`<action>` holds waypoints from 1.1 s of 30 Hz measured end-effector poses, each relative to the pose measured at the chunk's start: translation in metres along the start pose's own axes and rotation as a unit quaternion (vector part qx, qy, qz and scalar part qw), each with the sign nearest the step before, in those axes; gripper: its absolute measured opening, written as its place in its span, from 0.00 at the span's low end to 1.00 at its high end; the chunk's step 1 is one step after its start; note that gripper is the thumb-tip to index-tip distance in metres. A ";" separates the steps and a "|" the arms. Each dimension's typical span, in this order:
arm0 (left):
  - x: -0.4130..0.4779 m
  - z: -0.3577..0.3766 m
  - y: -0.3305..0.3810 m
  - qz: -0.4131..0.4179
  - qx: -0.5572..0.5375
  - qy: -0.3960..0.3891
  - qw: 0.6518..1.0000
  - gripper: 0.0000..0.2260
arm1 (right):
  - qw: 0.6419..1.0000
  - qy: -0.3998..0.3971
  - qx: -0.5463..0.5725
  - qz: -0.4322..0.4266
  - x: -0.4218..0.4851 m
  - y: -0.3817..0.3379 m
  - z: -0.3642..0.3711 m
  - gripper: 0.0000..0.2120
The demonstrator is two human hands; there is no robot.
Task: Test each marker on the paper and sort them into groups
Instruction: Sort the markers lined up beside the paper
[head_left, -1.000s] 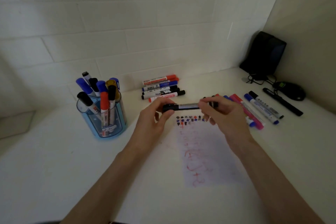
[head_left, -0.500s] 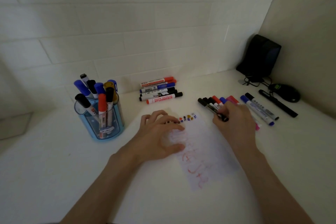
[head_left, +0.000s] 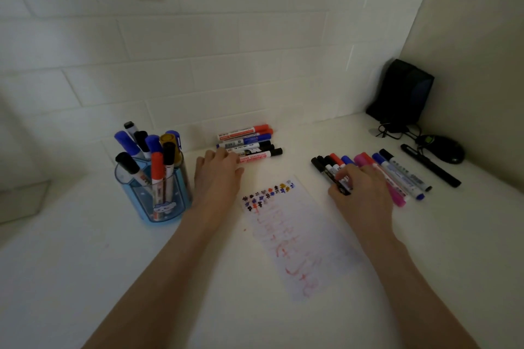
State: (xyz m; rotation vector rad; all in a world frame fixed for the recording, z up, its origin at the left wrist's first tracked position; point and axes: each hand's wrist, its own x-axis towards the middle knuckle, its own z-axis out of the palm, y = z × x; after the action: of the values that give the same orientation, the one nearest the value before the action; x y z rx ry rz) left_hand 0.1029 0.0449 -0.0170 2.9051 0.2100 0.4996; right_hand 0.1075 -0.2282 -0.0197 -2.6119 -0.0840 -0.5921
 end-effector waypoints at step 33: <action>-0.050 -0.018 0.036 0.168 -0.322 -0.096 0.927 0.05 | 0.850 -0.156 0.504 -0.003 -0.017 -0.052 0.003 0.06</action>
State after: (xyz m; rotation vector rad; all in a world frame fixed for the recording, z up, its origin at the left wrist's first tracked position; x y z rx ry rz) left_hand 0.0540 0.0049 -0.0083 2.3108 -0.4126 0.2563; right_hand 0.0849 -0.1795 -0.0072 -1.6336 -0.3896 -0.0460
